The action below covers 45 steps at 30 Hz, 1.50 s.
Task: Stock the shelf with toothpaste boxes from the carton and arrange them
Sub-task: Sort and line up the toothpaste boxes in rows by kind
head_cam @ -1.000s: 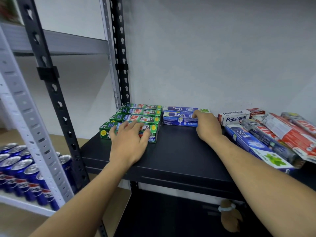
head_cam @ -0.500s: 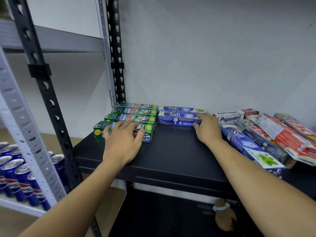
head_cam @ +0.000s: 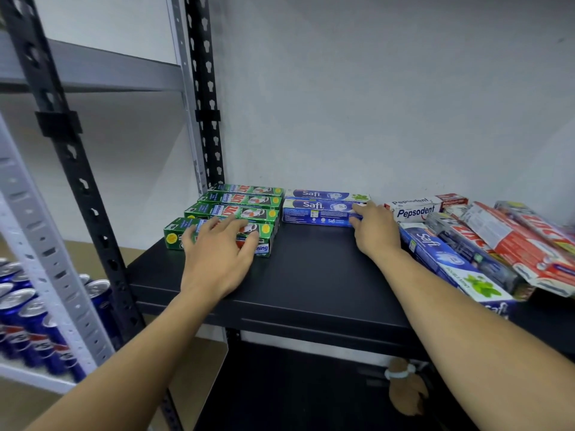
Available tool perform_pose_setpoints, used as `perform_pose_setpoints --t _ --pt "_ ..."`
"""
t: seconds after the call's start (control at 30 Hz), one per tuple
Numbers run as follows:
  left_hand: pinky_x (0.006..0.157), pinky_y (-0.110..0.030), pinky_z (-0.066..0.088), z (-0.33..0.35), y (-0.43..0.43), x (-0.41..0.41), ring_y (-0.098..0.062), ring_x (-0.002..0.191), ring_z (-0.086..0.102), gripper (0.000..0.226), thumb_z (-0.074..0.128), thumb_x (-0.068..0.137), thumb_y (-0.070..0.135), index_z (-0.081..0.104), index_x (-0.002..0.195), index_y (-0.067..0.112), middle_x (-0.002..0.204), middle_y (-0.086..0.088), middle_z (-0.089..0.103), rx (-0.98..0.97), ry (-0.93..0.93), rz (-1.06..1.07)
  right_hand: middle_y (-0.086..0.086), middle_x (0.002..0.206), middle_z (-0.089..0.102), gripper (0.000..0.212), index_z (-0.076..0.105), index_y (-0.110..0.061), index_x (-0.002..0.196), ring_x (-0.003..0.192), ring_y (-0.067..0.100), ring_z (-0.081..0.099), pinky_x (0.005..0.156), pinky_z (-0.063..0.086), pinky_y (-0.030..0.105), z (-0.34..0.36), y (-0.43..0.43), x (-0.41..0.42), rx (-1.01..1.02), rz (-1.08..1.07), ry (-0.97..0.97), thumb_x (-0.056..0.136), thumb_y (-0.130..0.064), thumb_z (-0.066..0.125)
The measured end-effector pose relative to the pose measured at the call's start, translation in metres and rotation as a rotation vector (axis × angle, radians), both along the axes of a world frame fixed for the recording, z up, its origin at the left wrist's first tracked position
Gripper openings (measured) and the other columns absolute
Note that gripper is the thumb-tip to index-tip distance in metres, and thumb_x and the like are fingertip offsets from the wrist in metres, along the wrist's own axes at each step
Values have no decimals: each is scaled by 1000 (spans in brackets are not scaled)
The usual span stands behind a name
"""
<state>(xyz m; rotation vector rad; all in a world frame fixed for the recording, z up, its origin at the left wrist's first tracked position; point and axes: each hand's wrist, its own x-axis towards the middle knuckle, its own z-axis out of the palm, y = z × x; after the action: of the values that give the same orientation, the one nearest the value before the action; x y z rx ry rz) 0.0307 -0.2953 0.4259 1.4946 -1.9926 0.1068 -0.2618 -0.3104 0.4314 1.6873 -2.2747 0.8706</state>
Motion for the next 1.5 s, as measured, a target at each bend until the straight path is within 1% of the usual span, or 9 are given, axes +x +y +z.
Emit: perform_pose_setpoints --t 0.37,0.6,0.77,0.93,1.03,1.17,1.33,1.4,1.5 --pt "117 -52 11 -1 -1 2 -17 142 34 51 31 98 58 58 133 32 146 9 52 -9 3 -4 13 128 55 31 60 -17 129 121 33 46 88 44 39 3 4 4 -2 -27 11 102 -18 46" --pt "117 -52 11 -2 -2 1 -17 142 33 48 34 100 56 58 133 32 146 10 51 -11 10 -4 13 130 55 32 59 -17 131 121 33 45 91 43 40 3 3 6 -4 -28 15 101 -17 48" --pt "117 -52 11 -3 -4 1 -19 143 32 49 33 100 57 57 134 32 149 10 49 -13 3 -7 14 147 40 37 53 -14 136 132 34 34 105 35 43 2 8 8 5 -25 57 99 -19 53" --pt "118 -52 9 -3 -2 1 -20 145 30 50 33 99 56 55 137 32 151 7 46 -26 14 -20 8 133 55 40 58 -13 132 126 30 43 103 39 41 1 31 17 -66 52 24 93 -17 62" --pt "116 -49 15 3 5 1 -21 142 34 45 38 99 50 59 134 31 147 7 52 -134 -11 -82 6 128 61 37 63 -13 126 122 27 50 102 42 37 3 59 30 -121 94 12 89 -11 63" --pt "107 -43 30 8 26 -10 -20 129 51 38 50 93 41 70 121 27 131 9 65 -336 -188 -339 2 125 63 36 63 -15 124 121 24 50 94 49 40 3 100 46 -121 122 50 88 -9 60" --pt "111 -41 36 5 55 -54 -17 133 47 46 48 94 48 61 133 27 141 6 58 -57 -135 -515 5 119 66 36 63 -16 124 113 30 54 84 52 39 20 141 41 -81 49 162 88 -10 58" --pt "113 -38 35 -1 54 -63 -17 136 45 47 50 95 50 57 137 29 145 5 53 62 -110 -478 8 117 67 35 64 -14 121 113 32 53 89 50 40 28 153 34 -36 -29 250 87 -12 59" --pt "110 -38 39 -5 56 -68 -17 133 48 47 47 95 54 58 135 32 146 7 53 145 -147 -415 13 127 60 37 59 -13 121 118 38 50 94 45 41 34 177 18 178 -201 292 86 -23 58"
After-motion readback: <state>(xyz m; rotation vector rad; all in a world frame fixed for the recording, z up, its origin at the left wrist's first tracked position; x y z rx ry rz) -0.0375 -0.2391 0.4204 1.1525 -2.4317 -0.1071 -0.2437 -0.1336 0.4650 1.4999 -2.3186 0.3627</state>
